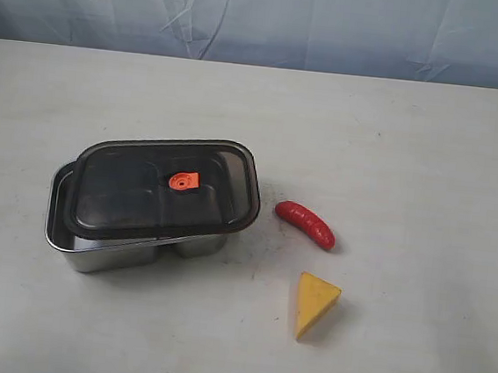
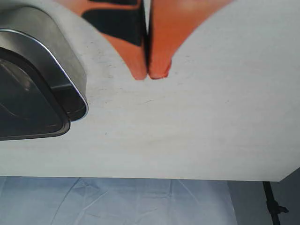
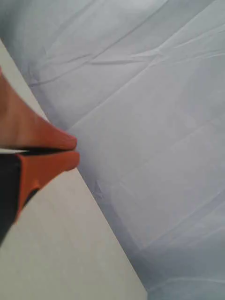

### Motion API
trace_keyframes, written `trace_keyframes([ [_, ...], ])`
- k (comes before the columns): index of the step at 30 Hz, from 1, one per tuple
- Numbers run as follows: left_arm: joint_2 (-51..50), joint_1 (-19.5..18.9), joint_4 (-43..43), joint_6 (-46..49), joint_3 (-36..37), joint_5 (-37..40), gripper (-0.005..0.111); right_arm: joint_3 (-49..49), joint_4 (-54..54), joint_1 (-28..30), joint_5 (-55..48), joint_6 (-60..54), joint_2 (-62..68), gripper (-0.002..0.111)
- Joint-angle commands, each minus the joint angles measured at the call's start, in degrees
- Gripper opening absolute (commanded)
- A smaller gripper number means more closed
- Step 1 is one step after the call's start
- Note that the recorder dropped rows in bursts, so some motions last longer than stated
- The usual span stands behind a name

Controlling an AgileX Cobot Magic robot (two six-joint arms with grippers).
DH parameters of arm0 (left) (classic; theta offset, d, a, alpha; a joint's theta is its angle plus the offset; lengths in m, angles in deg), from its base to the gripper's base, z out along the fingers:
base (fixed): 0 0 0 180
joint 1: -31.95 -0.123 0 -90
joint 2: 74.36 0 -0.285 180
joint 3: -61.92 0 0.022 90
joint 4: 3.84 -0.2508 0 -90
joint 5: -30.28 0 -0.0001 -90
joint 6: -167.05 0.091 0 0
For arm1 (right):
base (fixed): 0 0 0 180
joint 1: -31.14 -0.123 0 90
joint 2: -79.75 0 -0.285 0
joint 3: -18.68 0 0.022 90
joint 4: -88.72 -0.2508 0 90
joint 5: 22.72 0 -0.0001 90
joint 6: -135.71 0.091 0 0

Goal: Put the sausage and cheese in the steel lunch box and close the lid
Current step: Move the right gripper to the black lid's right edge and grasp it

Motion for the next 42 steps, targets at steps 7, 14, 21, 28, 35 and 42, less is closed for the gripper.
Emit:
trace_keyframes([
  [7,0.2,-0.13,-0.34,-0.06,0.07,-0.96,0.0,0.29,0.25,0.31,-32.28,14.88,-0.31,-0.001],
  [14,0.2,-0.13,-0.34,-0.06,0.07,-0.96,0.0,-4.85,8.22,0.31,-31.28,17.51,4.73,-0.001],
  [21,0.2,-0.13,-0.34,-0.06,0.07,-0.96,0.0,-23.91,28.6,0.31,-42.88,17.75,51.01,-0.001],
  [28,0.2,-0.13,-0.34,-0.06,0.07,-0.96,0.0,-46.51,27.21,0.2,-71.87,17.54,95.45,-0.001],
  [35,0.2,-0.13,-0.34,-0.06,0.07,-0.96,0.0,-47.48,21.88,0.2,-70.05,15.47,106.17,0.009],
  [42,0.2,-0.13,-0.34,-0.06,0.07,-0.96,0.0,-47.48,17.34,-0.18,-68.84,14.34,107.47,0.052],
])
